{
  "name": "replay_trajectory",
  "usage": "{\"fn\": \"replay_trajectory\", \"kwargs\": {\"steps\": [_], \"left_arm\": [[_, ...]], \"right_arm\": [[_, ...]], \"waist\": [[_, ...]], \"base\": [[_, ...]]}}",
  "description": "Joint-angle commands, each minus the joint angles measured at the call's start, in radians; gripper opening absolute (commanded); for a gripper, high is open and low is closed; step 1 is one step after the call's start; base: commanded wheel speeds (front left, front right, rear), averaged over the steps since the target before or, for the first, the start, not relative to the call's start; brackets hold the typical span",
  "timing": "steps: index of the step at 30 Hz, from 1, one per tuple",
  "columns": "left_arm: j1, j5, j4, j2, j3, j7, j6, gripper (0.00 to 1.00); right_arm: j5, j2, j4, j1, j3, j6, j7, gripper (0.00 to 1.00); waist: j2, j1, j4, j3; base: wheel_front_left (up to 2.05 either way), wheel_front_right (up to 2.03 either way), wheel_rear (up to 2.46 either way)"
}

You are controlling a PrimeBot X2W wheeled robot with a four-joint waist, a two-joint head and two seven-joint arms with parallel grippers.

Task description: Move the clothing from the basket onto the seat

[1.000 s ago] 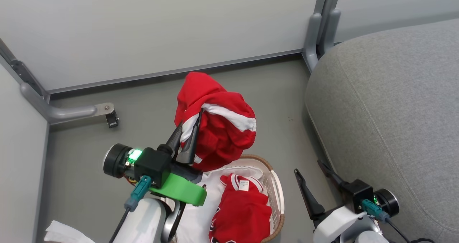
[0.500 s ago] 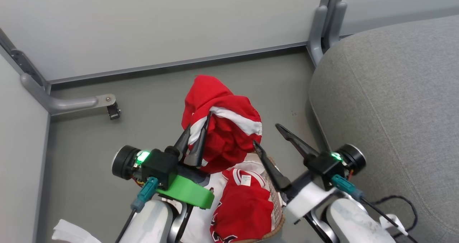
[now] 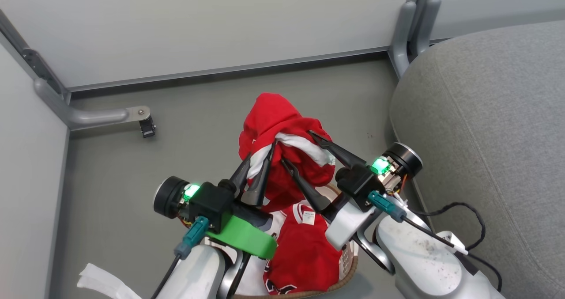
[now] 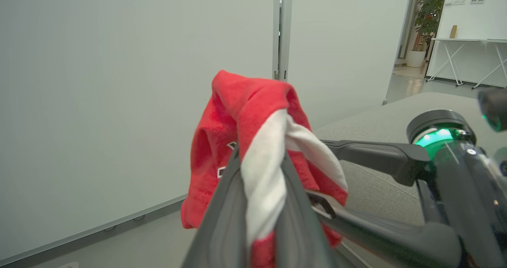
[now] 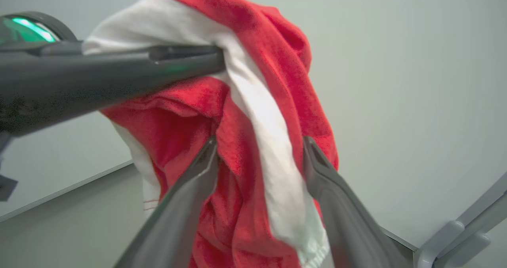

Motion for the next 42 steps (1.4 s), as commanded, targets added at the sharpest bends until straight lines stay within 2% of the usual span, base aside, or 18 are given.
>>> {"fn": "replay_trajectory", "kwargs": {"steps": [1,9,10,12,13,25,26,27,28,29,35,42], "left_arm": [[-0.019,-0.012,0.002,0.002,-0.005,-0.001,0.003,0.00],[-0.027,-0.034,0.000,0.002,-0.045,-0.001,0.008,0.00],[-0.028,-0.036,0.001,0.002,-0.048,-0.001,0.008,0.00],[-0.027,-0.041,0.006,0.002,-0.054,-0.001,0.010,0.00],[-0.025,-0.041,0.008,0.002,-0.057,-0.001,0.010,0.00],[0.003,-0.033,0.026,0.002,-0.050,-0.001,0.017,0.00],[0.004,-0.030,0.027,0.002,-0.048,-0.001,0.018,0.16],[0.005,-0.028,0.024,0.002,-0.045,-0.001,0.020,0.47],[0.005,-0.025,0.021,0.002,-0.043,-0.001,0.021,0.86],[0.008,-0.024,0.023,0.002,-0.044,-0.001,0.020,1.00],[0.010,-0.004,0.035,0.003,-0.026,-0.001,0.011,1.00],[-0.003,0.011,0.036,0.002,-0.007,-0.001,0.002,1.00]], "right_arm": [[-0.010,0.005,0.020,-0.014,0.000,-0.001,-0.002,1.00],[-0.029,0.021,0.101,-0.043,-0.014,-0.001,-0.002,1.00],[-0.024,0.022,0.104,-0.041,-0.016,-0.001,-0.002,0.87],[0.000,0.022,0.098,-0.036,-0.014,-0.001,-0.002,0.18],[0.013,0.022,0.088,-0.031,-0.016,-0.001,-0.002,0.00],[0.061,0.022,0.033,0.008,-0.053,-0.001,-0.002,0.00],[0.062,0.021,0.028,0.009,-0.059,-0.001,-0.002,0.00],[0.068,0.021,0.021,0.014,-0.068,-0.001,-0.002,0.00],[0.068,0.021,0.016,0.018,-0.073,-0.001,-0.002,0.00],[0.071,0.021,0.011,0.022,-0.081,-0.001,-0.002,0.00],[0.083,0.022,-0.015,0.028,-0.116,-0.001,-0.002,0.00],[0.088,0.022,-0.036,0.043,-0.159,-0.001,-0.002,0.00]], "waist": [[0.0000,0.0000,0.008,0.002],[0.0000,0.0000,0.039,0.008],[0.0000,0.0000,0.042,0.009],[0.0000,0.0000,0.048,0.008],[0.0000,0.0000,0.050,0.008],[0.0000,0.0000,0.039,0.004],[0.0000,0.0000,0.035,0.005],[0.0000,0.0000,0.030,0.006],[0.0000,0.0000,0.025,0.008],[0.0000,0.0000,0.017,0.010],[0.0000,0.0000,-0.052,0.022],[0.0000,0.0000,-0.177,0.037]], "base": [[0.00,0.00,0.00],[0.00,0.00,0.00],[0.00,0.00,0.00],[0.00,0.00,0.00],[0.00,0.00,0.00],[0.00,0.00,0.00],[0.00,0.00,0.00],[0.00,0.00,0.00],[0.00,0.00,0.00],[0.00,0.00,0.00],[0.00,0.00,0.00],[0.00,0.00,0.00]]}}
